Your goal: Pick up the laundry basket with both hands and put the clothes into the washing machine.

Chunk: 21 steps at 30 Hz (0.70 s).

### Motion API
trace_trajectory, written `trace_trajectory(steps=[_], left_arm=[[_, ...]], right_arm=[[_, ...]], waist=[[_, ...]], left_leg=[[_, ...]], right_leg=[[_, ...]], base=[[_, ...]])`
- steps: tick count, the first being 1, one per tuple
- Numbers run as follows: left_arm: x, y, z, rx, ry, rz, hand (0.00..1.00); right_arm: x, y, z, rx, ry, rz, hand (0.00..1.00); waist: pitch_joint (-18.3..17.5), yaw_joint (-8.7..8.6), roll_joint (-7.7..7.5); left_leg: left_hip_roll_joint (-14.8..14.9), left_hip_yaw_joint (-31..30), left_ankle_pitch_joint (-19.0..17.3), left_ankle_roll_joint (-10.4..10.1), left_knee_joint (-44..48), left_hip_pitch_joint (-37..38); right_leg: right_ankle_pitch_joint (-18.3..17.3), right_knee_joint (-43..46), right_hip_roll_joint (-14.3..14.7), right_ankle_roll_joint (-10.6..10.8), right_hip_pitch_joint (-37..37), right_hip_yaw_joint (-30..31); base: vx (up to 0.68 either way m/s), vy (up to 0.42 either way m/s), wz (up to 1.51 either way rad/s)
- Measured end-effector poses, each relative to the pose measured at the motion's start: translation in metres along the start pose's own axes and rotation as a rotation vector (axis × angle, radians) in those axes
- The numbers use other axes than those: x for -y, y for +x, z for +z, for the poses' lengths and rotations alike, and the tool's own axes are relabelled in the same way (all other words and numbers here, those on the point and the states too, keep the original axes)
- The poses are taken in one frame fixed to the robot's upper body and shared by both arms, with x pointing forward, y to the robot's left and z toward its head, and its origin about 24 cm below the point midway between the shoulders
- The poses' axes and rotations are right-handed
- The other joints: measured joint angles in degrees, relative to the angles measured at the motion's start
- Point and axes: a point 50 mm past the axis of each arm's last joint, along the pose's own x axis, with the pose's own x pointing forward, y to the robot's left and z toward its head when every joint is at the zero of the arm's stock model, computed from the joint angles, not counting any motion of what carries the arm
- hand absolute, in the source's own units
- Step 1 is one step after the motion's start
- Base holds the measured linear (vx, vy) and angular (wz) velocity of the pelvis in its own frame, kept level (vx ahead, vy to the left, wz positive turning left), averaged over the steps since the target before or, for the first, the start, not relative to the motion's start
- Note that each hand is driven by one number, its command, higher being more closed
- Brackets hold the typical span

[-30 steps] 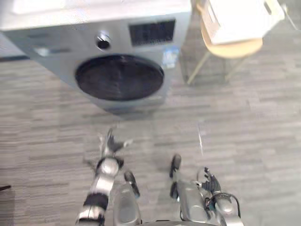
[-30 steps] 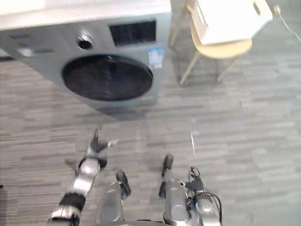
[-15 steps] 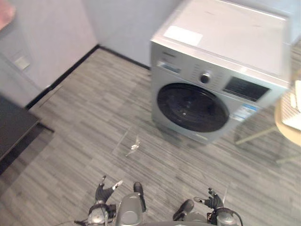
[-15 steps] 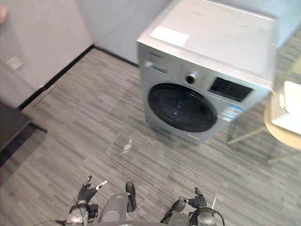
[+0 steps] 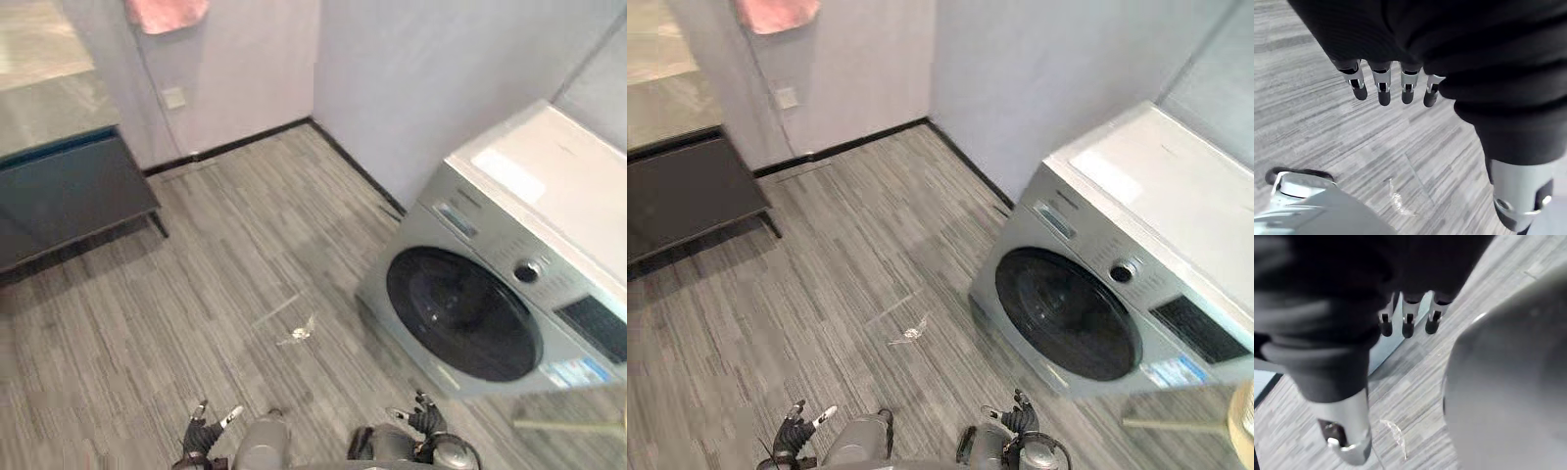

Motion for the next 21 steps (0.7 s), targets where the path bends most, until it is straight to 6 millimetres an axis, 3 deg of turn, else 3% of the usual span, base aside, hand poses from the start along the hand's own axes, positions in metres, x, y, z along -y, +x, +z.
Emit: trace_trajectory(steps=[2, 3, 5, 6, 8, 9, 11, 14, 17, 21], left_arm=[[0.003, 0.003, 0.006, 0.016, -0.037, -0.013, 0.00], [0.001, 0.004, 0.007, 0.017, -0.054, -0.013, 0.00], [0.008, 0.004, 0.009, 0.020, -0.080, -0.024, 0.00], [0.009, 0.004, 0.009, 0.019, -0.088, -0.025, 0.00], [0.023, 0.002, 0.011, 0.025, -0.143, -0.059, 0.00], [0.026, 0.002, 0.013, 0.030, -0.161, -0.064, 0.00], [0.032, 0.001, 0.022, 0.069, -0.170, -0.088, 0.00], [0.036, 0.000, 0.031, 0.109, -0.168, -0.124, 0.00], [0.033, 0.000, 0.028, 0.098, -0.154, -0.142, 0.00], [0.031, -0.002, 0.024, 0.080, -0.144, -0.157, 0.00]], right_arm=[[-0.003, -0.001, 0.001, 0.008, 0.010, 0.004, 0.00], [-0.005, -0.001, 0.001, 0.012, 0.018, 0.006, 0.00], [-0.003, -0.001, 0.004, 0.024, 0.029, -0.007, 0.00], [-0.004, -0.001, 0.007, 0.037, 0.024, -0.009, 0.00], [0.008, -0.002, 0.006, 0.037, -0.008, -0.056, 0.00], [0.009, -0.002, 0.005, 0.033, -0.015, -0.060, 0.00], [0.009, -0.002, 0.002, 0.020, -0.001, -0.062, 0.00], [0.011, 0.002, 0.006, 0.020, 0.005, -0.066, 0.00], [0.004, 0.008, 0.018, 0.041, 0.013, -0.045, 0.00], [0.004, 0.007, 0.010, 0.007, 0.008, -0.043, 0.00]], waist=[[-0.2, 0.48, -0.37], [-0.2, 0.36, -0.78], [-0.6, 0.75, -0.21], [-0.6, 0.29, 0.98], [-0.8, -0.08, 2.52], [-0.8, -0.29, 2.61], [-0.6, -1.05, 2.17], [-0.6, -0.79, 1.23], [-0.8, -0.78, 0.85], [-1.0, -0.93, 0.78]], left_leg=[[-0.6, -5.0, -2.6, -2.4, 3.3, -1.2], [-1.0, -6.9, -4.1, -3.9, 5.2, -2.0], [1.1, -7.7, -4.5, -4.5, 4.3, -2.0], [3.2, -7.7, -3.5, -5.6, 2.4, -2.5], [6.0, -4.4, 1.7, -8.5, -1.1, -3.9], [6.5, -3.4, 2.9, -9.0, -2.4, -3.9], [8.5, 5.1, 7.2, -8.0, -7.4, -3.0], [9.8, 15.2, 11.1, -7.3, -11.9, -1.7], [9.4, 17.6, 12.9, -7.2, -16.4, 0.3], [8.5, 20.9, 13.1, -7.1, -18.4, 3.9]], right_leg=[[0.5, -3.5, 1.0, 0.0, 0.4, 3.1], [4.2, -3.6, 0.9, 1.1, 0.7, 3.6], [2.2, -1.2, 1.6, -0.1, 0.9, 0.1], [1.3, -1.2, 2.0, -0.6, 1.2, -2.9], [0.5, -1.9, 1.9, -2.1, 2.1, -8.5], [0.5, -2.7, 1.8, -2.3, 3.0, -10.0], [1.2, -7.1, 1.9, -3.4, 7.5, -15.3], [2.7, -10.8, 2.3, -3.8, 9.1, -16.9], [6.3, -16.0, 3.6, -3.6, 9.9, -13.9], [8.6, -20.2, 3.4, -2.4, 12.4, -10.8]], base=[[0.18, -0.445, 1.64], [0.18, -0.445, 1.15], [0.16, -0.409, 0.92], [0.10, -0.321, 0.97], [0.16, -0.328, 1.25], [0.19, -0.238, 1.20], [0.16, -0.154, 1.11], [0.14, -0.058, 0.49], [0.11, 0.053, -0.21], [0.04, 0.077, -0.35]])
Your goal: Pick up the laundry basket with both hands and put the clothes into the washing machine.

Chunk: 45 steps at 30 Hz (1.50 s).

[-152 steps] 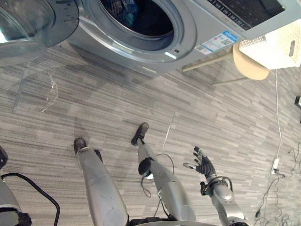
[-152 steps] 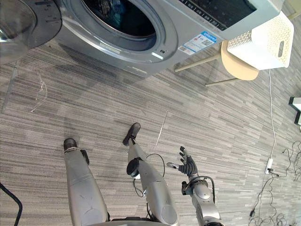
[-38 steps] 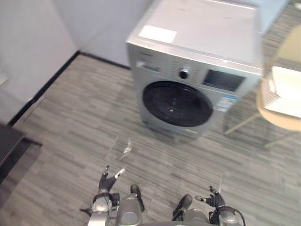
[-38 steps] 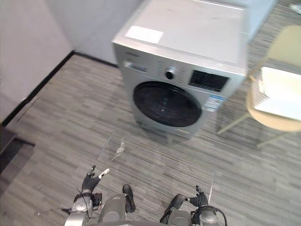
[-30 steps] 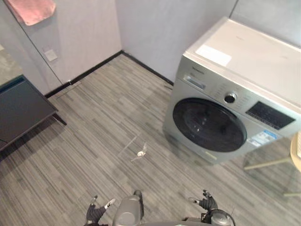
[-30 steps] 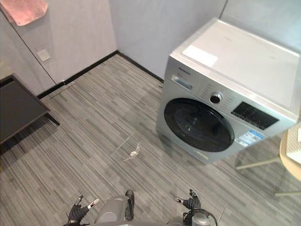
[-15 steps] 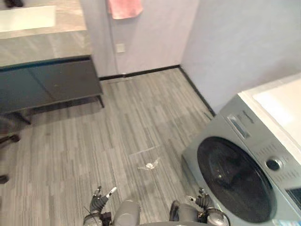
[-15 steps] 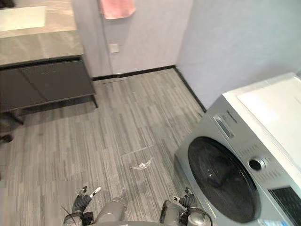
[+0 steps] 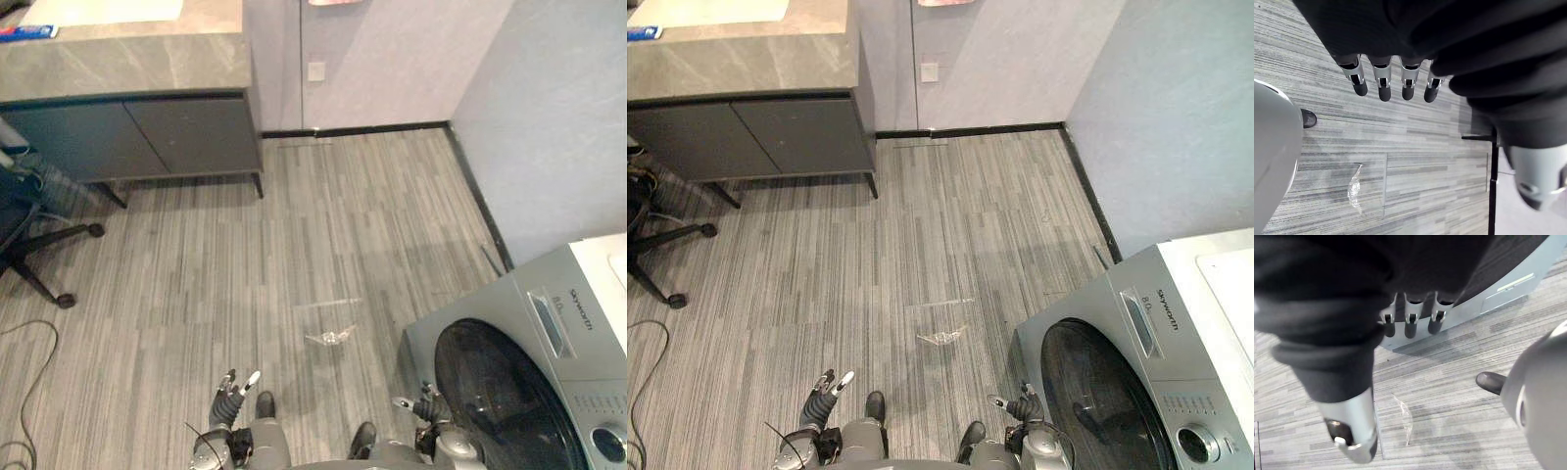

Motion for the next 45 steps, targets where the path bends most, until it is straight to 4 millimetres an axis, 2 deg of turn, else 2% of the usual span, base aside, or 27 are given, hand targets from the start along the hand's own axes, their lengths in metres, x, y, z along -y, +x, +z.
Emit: trace_trajectory(steps=[7, 10, 14, 19, 26, 27, 33, 45], left_arm=[[0.006, 0.000, 0.001, -0.006, 0.027, -0.061, 0.00], [0.006, -0.001, 0.001, -0.009, 0.026, -0.065, 0.00], [0.001, -0.002, -0.008, -0.047, 0.031, -0.047, 0.00], [-0.008, -0.006, -0.025, -0.124, 0.053, -0.010, 0.00], [-0.008, -0.005, -0.029, -0.143, 0.055, -0.008, 0.00], [-0.007, -0.006, -0.034, -0.166, 0.060, -0.013, 0.00], [-0.008, -0.006, -0.037, -0.180, 0.060, -0.010, 0.00], [-0.024, -0.003, -0.053, -0.295, 0.015, 0.130, 0.00]], right_arm=[[0.001, -0.004, -0.016, -0.060, -0.025, 0.025, 0.00], [0.000, -0.004, -0.017, -0.060, -0.047, 0.048, 0.00], [0.004, -0.007, -0.023, -0.074, -0.056, 0.042, 0.00], [0.005, -0.009, -0.028, -0.085, -0.070, 0.042, 0.00], [0.005, -0.009, -0.028, -0.090, -0.073, 0.042, 0.00], [0.010, -0.008, -0.031, -0.111, -0.077, 0.035, 0.00], [0.010, -0.008, -0.032, -0.112, -0.077, 0.035, 0.00], [0.010, -0.006, -0.035, -0.160, -0.076, 0.014, 0.00]], waist=[[-0.1, -0.56, -0.09], [-1.2, -2.06, -0.04], [-2.1, -2.07, 0.06], [-3.6, -2.10, -0.02], [-4.1, -2.17, 0.50], [-5.8, -3.15, 1.41], [-5.8, -3.19, 1.43], [-6.4, -3.51, 1.39]], left_leg=[[-1.4, 3.2, 3.6, 1.0, -7.0, 3.7], [-2.1, 3.9, 5.4, 1.4, -10.1, 4.2], [-2.8, 4.5, 6.5, 2.1, -12.2, 5.2], [-3.6, 4.7, 6.5, 2.2, -12.2, 5.3], [-4.2, 4.7, 6.5, 2.2, -12.6, 5.8], [-4.6, 5.3, 5.4, 2.4, -12.7, 7.3], [-4.5, 5.8, 5.2, 2.3, -12.7, 7.5], [-3.9, 5.2, 4.8, 2.0, -12.7, 9.6]], right_leg=[[1.8, -2.3, -0.3, 0.8, -0.4, 3.2], [2.6, -2.3, -0.3, 1.4, -1.9, 4.5], [3.6, -3.0, -0.5, 1.8, -2.2, 5.6], [4.1, -4.1, -1.0, 2.5, -2.0, 6.3], [4.6, -4.4, -1.4, 2.5, -1.3, 6.8], [5.0, -7.2, -1.3, 2.9, 0.8, 7.7], [5.0, -7.3, -1.3, 2.9, 0.8, 8.0], [6.4, -12.0, -1.4, 3.6, 6.3, 3.2]], base=[[-0.07, 0.041, -0.23], [-0.13, 0.033, -0.15], [-0.08, 0.040, -0.10], [-0.04, 0.041, -0.03], [0.00, 0.014, 0.00], [0.00, 0.000, 0.00], [0.00, 0.000, -0.02], [0.02, -0.012, 0.10]])
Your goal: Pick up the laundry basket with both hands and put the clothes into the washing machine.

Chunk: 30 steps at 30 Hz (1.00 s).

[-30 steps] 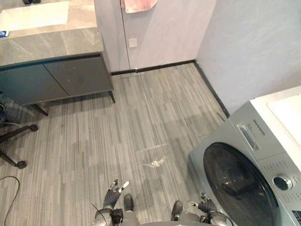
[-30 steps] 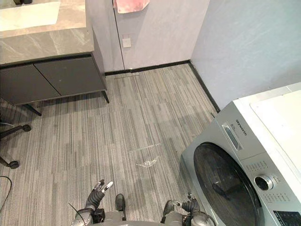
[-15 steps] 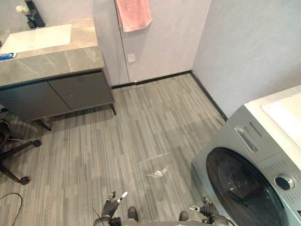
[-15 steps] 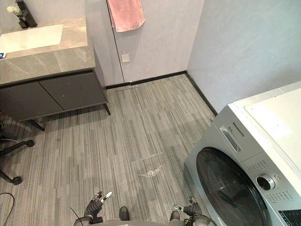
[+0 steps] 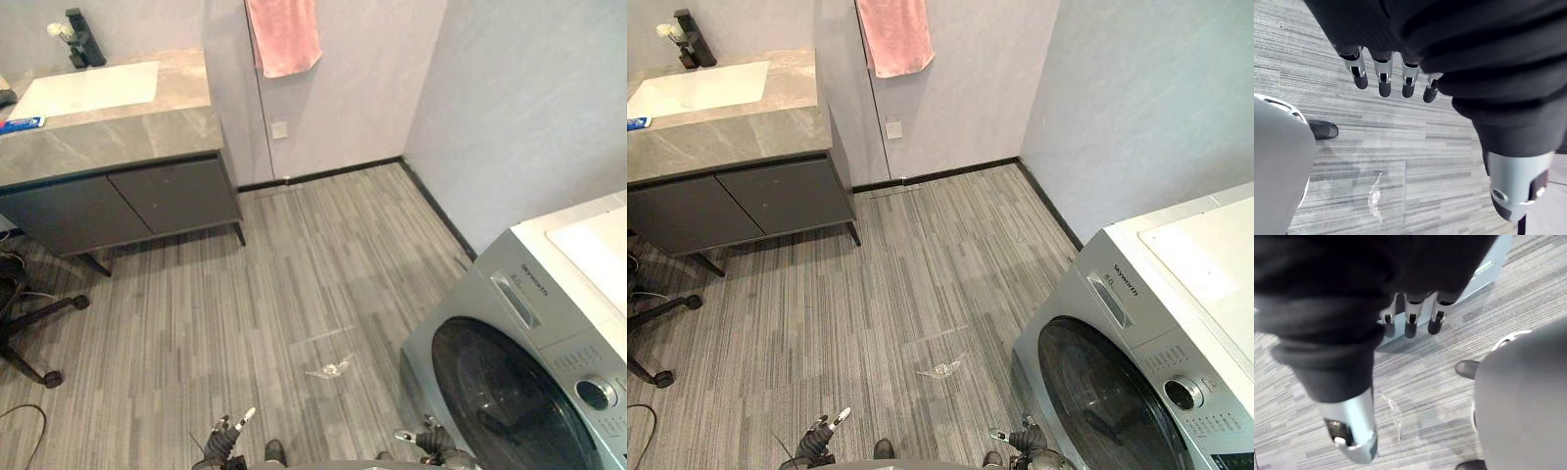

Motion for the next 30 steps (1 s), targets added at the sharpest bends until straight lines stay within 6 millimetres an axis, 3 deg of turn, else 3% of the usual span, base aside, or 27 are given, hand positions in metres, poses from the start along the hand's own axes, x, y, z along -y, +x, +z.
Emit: trace_trajectory(steps=[6, 9, 11, 12, 13, 14, 15, 16, 17, 19, 20, 23, 25, 26, 27, 30], left_arm=[[-0.002, 0.000, 0.001, 0.006, -0.013, 0.009, 0.00], [-0.002, 0.002, 0.007, 0.021, -0.022, 0.008, 0.00], [-0.004, 0.003, 0.010, 0.029, -0.013, 0.008, 0.00], [-0.004, 0.003, 0.010, 0.031, -0.012, 0.009, 0.00], [-0.005, 0.004, 0.012, 0.035, -0.009, 0.010, 0.00], [-0.006, 0.004, 0.011, 0.031, -0.008, 0.014, 0.00], [-0.011, 0.003, 0.008, 0.021, 0.001, 0.022, 0.00], [-0.015, 0.003, 0.006, 0.010, 0.011, 0.029, 0.00], [-0.023, 0.002, 0.004, -0.004, 0.034, 0.047, 0.00], [-0.032, 0.002, 0.002, -0.020, 0.052, 0.065, 0.00], [-0.029, 0.003, 0.001, -0.034, 0.043, 0.061, 0.00], [-0.027, 0.003, -0.001, -0.046, 0.029, 0.062, 0.00], [-0.026, 0.004, 0.002, -0.037, 0.012, 0.065, 0.00], [-0.026, 0.005, 0.004, -0.029, 0.010, 0.069, 0.00], [-0.025, 0.006, 0.006, -0.024, 0.006, 0.066, 0.00], [-0.015, 0.004, 0.002, -0.026, -0.039, 0.056, 0.00]], right_arm=[[-0.003, 0.003, 0.004, -0.007, -0.005, 0.008, 0.00], [-0.003, 0.004, 0.008, -0.002, -0.003, 0.007, 0.00], [-0.001, 0.004, 0.008, -0.003, 0.018, -0.002, 0.00], [0.000, 0.004, 0.007, -0.007, 0.028, -0.008, 0.00], [0.003, 0.004, 0.006, -0.012, 0.057, -0.020, 0.00], [0.004, 0.004, 0.006, -0.013, 0.065, -0.022, 0.00], [0.002, 0.004, 0.009, -0.003, 0.065, -0.014, 0.00], [-0.003, 0.004, 0.011, 0.003, 0.064, 0.002, 0.00], [-0.005, 0.004, 0.012, 0.012, 0.069, 0.007, 0.00], [-0.006, 0.003, 0.010, 0.012, 0.076, 0.010, 0.00], [-0.005, 0.003, 0.010, 0.012, 0.093, 0.006, 0.00], [-0.001, 0.004, 0.014, 0.032, 0.102, -0.003, 0.00], [0.002, 0.004, 0.012, 0.025, 0.120, -0.016, 0.00], [0.005, 0.003, 0.006, 0.011, 0.138, -0.029, 0.00], [0.009, 0.003, 0.005, 0.008, 0.148, -0.041, 0.00], [0.013, 0.003, 0.007, 0.014, 0.180, -0.060, 0.00]], waist=[[0.6, 0.22, -0.97], [1.6, 0.31, -1.93], [2.3, 0.19, -2.88], [2.4, 0.16, -2.92], [2.7, 0.30, -2.72], [3.0, 0.62, -2.68], [3.3, 0.58, -1.90], [3.9, 0.32, -1.23], [4.5, 0.07, -1.81], [4.9, -0.04, -3.26], [5.1, -0.06, -3.52], [5.7, -1.35, -2.56], [5.8, -1.90, -2.84], [5.8, -2.14, -3.64], [5.6, -2.09, -3.42], [4.7, -1.24, -0.45]], left_leg=[[-0.4, -1.5, 0.0, 0.0, 0.5, -0.6], [-1.4, -3.3, -2.8, 1.3, 6.2, -3.6], [-2.7, -4.2, -7.7, 2.9, 12.4, -5.9], [-2.7, -4.1, -9.1, 3.1, 14.6, -6.6], [-3.1, -4.2, -11.5, 3.4, 17.5, -7.0], [-3.1, -4.2, -12.3, 3.9, 18.3, -7.1], [-2.9, -4.3, -12.8, 4.5, 18.2, -6.1], [-2.8, -4.9, -13.0, 4.9, 17.9, -4.9], [-2.7, -5.8, -13.6, 5.7, 17.9, -3.9], [-2.4, -8.5, -13.7, 6.2, 17.7, -3.3], [-2.5, -10.5, -13.6, 6.3, 16.8, -3.2], [-2.5, -14.3, -13.9, 5.6, 15.3, -1.1], [-3.2, -17.1, -14.8, 4.0, 15.7, 0.3], [-3.8, -19.9, -17.0, 2.8, 16.9, 1.6], [-3.2, -20.8, -17.6, 2.2, 17.1, 2.2], [1.3, -20.8, -18.8, 0.1, 17.6, 2.8]], right_leg=[[-0.2, 0.2, -0.5, 0.4, 0.4, -1.7], [-0.9, 2.3, -2.3, 1.5, 0.2, -3.4], [-3.4, 6.6, -5.2, 4.0, 0.1, -5.6], [-4.7, 9.5, -6.3, 4.2, -0.3, -6.0], [-6.9, 16.6, -8.5, 4.1, -1.5, -6.8], [-6.7, 22.6, -9.9, 2.9, -3.9, -6.8], [-4.7, 31.1, -11.2, -0.1, -7.5, -5.4], [-3.1, 37.1, -11.5, -1.5, -10.0, -2.5], [-5.7, 40.3, -9.7, 0.5, -12.3, 0.7], [-11.2, 38.7, -5.0, 0.0, -13.6, 2.2], [-11.8, 35.0, -1.2, -0.1, -15.5, 3.8], [-10.4, 24.6, 3.0, -0.3, -17.7, 7.7], [-6.8, 18.2, 3.3, -0.3, -17.0, 10.3], [-0.8, 17.5, 2.4, -1.4, -15.9, 11.6], [-1.0, 18.8, 2.9, -3.7, -15.5, 10.6], [-5.1, 19.5, 6.9, -5.3, -15.2, 8.1]], base=[[-0.02, 0.002, 0.15], [-0.01, 0.056, 0.33], [0.02, 0.140, 0.48], [0.07, 0.189, 0.51], [0.03, 0.166, 0.25], [0.04, 0.214, 0.10], [0.01, 0.170, -0.02], [0.06, 0.157, 0.11], [0.14, 0.117, 0.27], [0.21, 0.032, 0.58], [0.18, -0.019, 0.70], [0.26, -0.075, 0.83], [0.34, -0.186, 1.12], [0.34, -0.263, 1.02], [0.43, -0.337, 0.95], [0.31, -0.202, 0.17]])
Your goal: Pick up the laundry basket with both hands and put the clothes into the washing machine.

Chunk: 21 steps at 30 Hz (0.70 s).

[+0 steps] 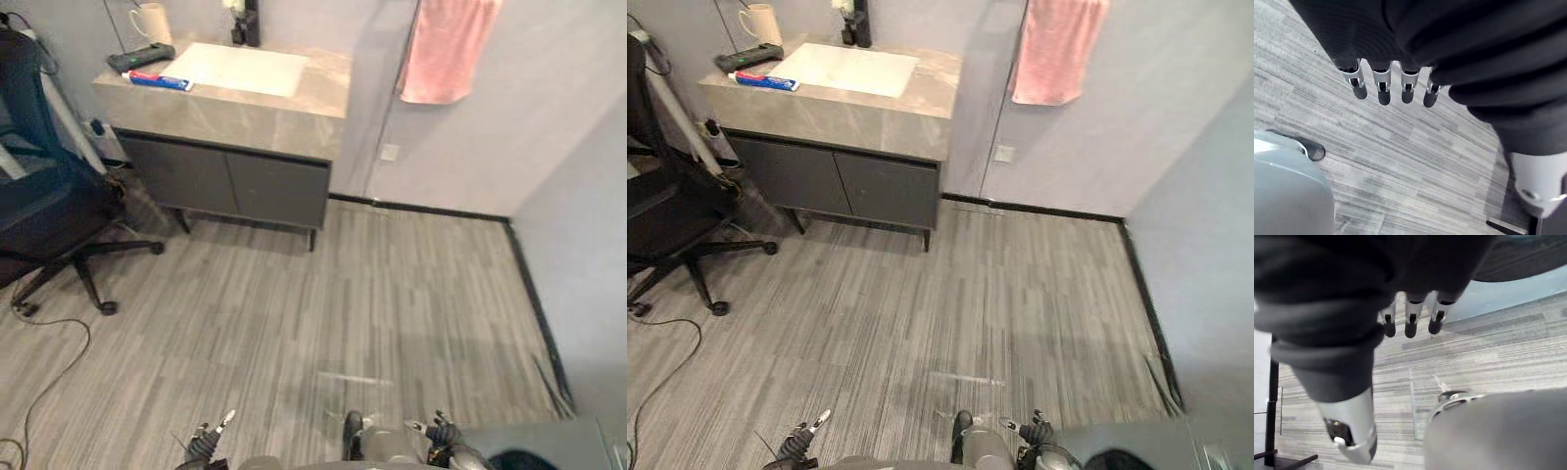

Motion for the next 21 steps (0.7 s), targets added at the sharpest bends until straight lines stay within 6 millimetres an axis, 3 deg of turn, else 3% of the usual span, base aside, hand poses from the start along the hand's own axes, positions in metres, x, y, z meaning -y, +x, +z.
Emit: trace_trajectory(steps=[3, 5, 6, 8, 10, 11, 12, 13, 16, 18, 21], left_arm=[[-0.001, -0.001, 0.002, 0.016, -0.052, 0.018, 0.00], [-0.001, 0.000, 0.012, 0.056, -0.070, 0.021, 0.00], [0.001, 0.001, 0.015, 0.068, -0.073, 0.018, 0.00], [0.006, 0.001, 0.022, 0.104, -0.075, 0.002, 0.00], [0.009, 0.001, 0.024, 0.113, -0.065, -0.011, 0.00], [0.012, 0.001, 0.024, 0.109, -0.060, -0.020, 0.00], [0.017, 0.000, 0.021, 0.099, -0.060, -0.033, 0.00], [0.019, 0.000, 0.020, 0.093, -0.052, -0.040, 0.00], [0.012, 0.001, 0.018, 0.085, -0.021, -0.029, 0.00], [0.009, 0.000, 0.011, 0.062, -0.011, -0.024, 0.00], [0.009, -0.001, 0.009, 0.055, 0.014, -0.031, 0.00]], right_arm=[[-0.005, 0.000, 0.003, 0.013, 0.004, 0.010, 0.00], [-0.012, -0.001, 0.004, 0.020, -0.040, 0.040, 0.00], [-0.013, -0.001, 0.004, 0.020, -0.044, 0.044, 0.00], [-0.020, 0.001, 0.011, 0.040, -0.058, 0.063, 0.00], [-0.024, 0.002, 0.020, 0.062, -0.058, 0.071, 0.00], [-0.026, 0.003, 0.025, 0.077, -0.059, 0.074, 0.00], [-0.023, 0.004, 0.028, 0.086, -0.074, 0.069, 0.00], [-0.023, 0.004, 0.027, 0.084, -0.083, 0.073, 0.00], [-0.032, 0.001, 0.015, 0.055, -0.098, 0.100, 0.00], [-0.028, -0.001, 0.007, 0.035, -0.101, 0.093, 0.00], [-0.024, -0.002, -0.003, 0.002, -0.118, 0.087, 0.00]], waist=[[0.6, 0.13, 0.25], [1.1, 1.34, 0.00], [1.3, 1.55, -0.29], [1.5, 1.58, -0.55], [1.6, 1.56, -0.61], [1.6, 1.48, -0.38], [1.3, 1.61, 1.19], [1.6, 1.73, 1.30], [0.3, 1.62, -1.64], [-1.2, 1.45, -1.81], [-1.4, 1.38, -1.35]], left_leg=[[4.0, 1.4, -0.4, -3.5, 23.0, -9.1], [7.2, 4.8, -0.5, -3.9, 38.6, -15.8], [7.8, 6.3, -0.6, -3.9, 39.5, -16.6], [10.1, 11.4, -0.8, -3.6, 35.1, -18.2], [9.8, 14.3, -0.4, -3.3, 23.2, -18.0], [9.1, 14.7, 1.5, -3.3, 13.9, -17.0], [8.9, 14.4, 9.5, -2.9, 5.8, -16.0], [8.5, 13.8, 11.8, -3.5, 4.9, -15.7], [2.5, 16.7, 15.2, -1.5, -4.5, -10.0], [-1.2, 18.1, 18.9, -0.3, -14.0, -4.9], [-3.0, 17.9, 20.4, 0.2, -17.3, -3.4]], right_leg=[[-0.7, -3.3, 3.5, -2.4, 4.8, -1.4], [-1.1, -6.4, 5.1, -3.3, 10.3, -1.2], [-1.1, -7.1, 5.1, -3.3, 11.4, -1.0], [-1.1, -9.2, 4.4, -3.3, 13.8, -0.6], [-1.0, -9.5, 2.9, -3.0, 13.9, 0.1], [-1.1, -9.7, 1.9, -2.0, 13.8, 0.2], [-1.4, -9.8, 2.1, -0.4, 13.8, 0.5], [-1.9, -9.8, 1.8, 0.4, 13.8, 0.8], [-2.3, -9.7, -3.5, 2.9, 14.0, 1.7], [-2.4, -9.8, -6.0, 4.2, 14.3, 2.2], [-2.9, -9.9, -7.3, 5.4, 14.6, 1.8]], base=[[0.38, -0.242, 0.01], [0.30, -0.143, -0.10], [0.27, -0.082, -0.10], [0.24, 0.027, -0.10], [0.17, 0.150, -0.15], [0.14, 0.228, -0.11], [0.14, 0.256, -0.13], [0.12, 0.256, -0.06], [0.12, 0.179, 0.00], [0.12, 0.162, -0.09], [0.04, 0.086, 0.08]])
